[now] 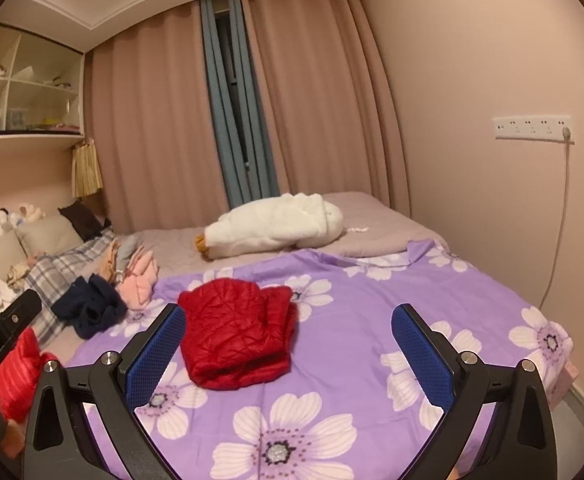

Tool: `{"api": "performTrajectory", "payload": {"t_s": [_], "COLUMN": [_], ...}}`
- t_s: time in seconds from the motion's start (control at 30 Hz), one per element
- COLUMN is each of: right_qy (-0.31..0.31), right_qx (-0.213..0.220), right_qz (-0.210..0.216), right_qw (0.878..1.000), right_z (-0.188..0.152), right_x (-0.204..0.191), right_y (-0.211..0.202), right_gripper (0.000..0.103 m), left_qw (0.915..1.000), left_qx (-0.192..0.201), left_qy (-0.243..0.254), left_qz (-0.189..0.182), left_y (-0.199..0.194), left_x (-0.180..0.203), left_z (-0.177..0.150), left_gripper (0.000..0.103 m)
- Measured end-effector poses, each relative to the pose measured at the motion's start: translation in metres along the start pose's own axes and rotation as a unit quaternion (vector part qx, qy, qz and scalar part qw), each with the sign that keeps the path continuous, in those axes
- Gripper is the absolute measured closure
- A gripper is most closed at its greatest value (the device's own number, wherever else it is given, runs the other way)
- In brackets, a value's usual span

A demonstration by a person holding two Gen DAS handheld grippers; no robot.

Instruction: Fold large clothes

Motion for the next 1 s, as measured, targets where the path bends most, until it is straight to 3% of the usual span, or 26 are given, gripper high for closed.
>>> {"api": "performTrajectory", "payload": {"t_s": [1.0], "right_qy": [-0.022], "right_qx": [-0.009], "right_qz": [-0.014], "right_qw": [1.0], "right_z": [-0.0063], "right_x": [-0.0065], "right_y": [0.0024], "right_gripper": [0.001], "left_qw": [0.9999], "left_qx": [-0.013], "left_qy": [0.009], "left_qz": [0.005], "left_y": [0.0057], "left_x": [0.0035], "left_z": [-0.0072], "left_gripper": [0.0]}}
Point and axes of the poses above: each gripper's, at about its wrist camera, not at the fingertips, and y roughly the way its jaws point, x to its right, z to its top, the point moved 7 cm from there along y, roughly the way its jaws point, and after that the axes turned 2 degrees about -y, right-handed, at the moved point
